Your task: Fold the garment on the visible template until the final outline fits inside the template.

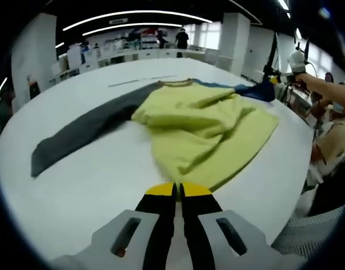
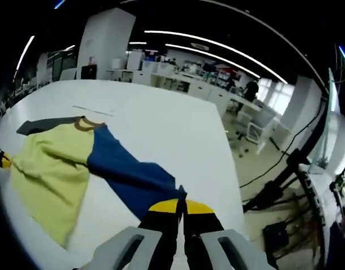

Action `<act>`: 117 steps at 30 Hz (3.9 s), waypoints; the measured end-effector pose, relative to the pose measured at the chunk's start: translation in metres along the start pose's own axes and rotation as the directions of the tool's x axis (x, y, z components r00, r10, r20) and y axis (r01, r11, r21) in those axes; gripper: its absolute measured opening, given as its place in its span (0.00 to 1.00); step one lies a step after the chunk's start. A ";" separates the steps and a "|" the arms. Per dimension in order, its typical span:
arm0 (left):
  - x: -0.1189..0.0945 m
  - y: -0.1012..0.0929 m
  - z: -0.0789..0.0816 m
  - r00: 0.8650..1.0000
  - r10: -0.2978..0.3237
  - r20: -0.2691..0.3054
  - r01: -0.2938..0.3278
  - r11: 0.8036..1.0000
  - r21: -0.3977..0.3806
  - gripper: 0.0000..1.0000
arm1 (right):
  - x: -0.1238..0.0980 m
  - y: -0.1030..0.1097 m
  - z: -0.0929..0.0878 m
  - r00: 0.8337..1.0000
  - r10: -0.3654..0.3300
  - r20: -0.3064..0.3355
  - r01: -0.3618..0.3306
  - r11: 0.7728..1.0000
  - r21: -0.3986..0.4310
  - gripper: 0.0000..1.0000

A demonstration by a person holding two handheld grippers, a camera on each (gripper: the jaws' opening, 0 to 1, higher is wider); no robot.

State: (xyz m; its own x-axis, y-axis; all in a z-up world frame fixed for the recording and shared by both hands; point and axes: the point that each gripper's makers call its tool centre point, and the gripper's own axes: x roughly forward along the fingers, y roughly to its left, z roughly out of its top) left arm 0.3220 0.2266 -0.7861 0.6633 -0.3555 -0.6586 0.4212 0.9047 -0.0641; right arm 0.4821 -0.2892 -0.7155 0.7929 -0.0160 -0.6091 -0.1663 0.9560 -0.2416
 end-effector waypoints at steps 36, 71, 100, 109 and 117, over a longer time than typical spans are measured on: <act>-0.001 0.006 -0.014 0.998 0.006 -0.067 -0.004 1.000 0.031 0.00 | 0.031 -0.054 -0.075 0.970 -0.038 -0.241 0.063 0.993 0.100 0.00; -0.005 0.010 -0.010 1.000 0.025 -0.006 -0.025 0.999 -0.025 0.18 | -0.043 0.123 -0.033 0.907 0.419 -0.033 -0.405 0.892 0.200 0.44; -0.002 0.010 -0.019 0.999 0.037 -0.022 -0.038 0.998 -0.051 0.09 | -0.059 0.214 -0.080 0.857 0.505 -0.105 -0.485 0.858 0.169 0.16; -0.002 0.009 -0.020 0.999 0.037 -0.017 -0.039 0.995 -0.092 0.01 | -0.058 0.221 -0.088 0.860 0.496 -0.117 -0.471 0.862 0.188 0.03; -0.013 0.009 -0.004 0.999 0.032 0.037 -0.027 0.991 -0.133 0.01 | -0.073 0.223 -0.068 0.853 0.519 -0.059 -0.496 0.840 0.221 0.00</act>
State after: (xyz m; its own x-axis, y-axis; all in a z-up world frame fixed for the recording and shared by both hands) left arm 0.3154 0.2405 -0.7811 0.6985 -0.3348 -0.6325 0.3174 0.9371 -0.1454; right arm 0.3473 -0.0952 -0.7763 0.5549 0.4651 -0.6897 -0.4029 0.8756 0.2663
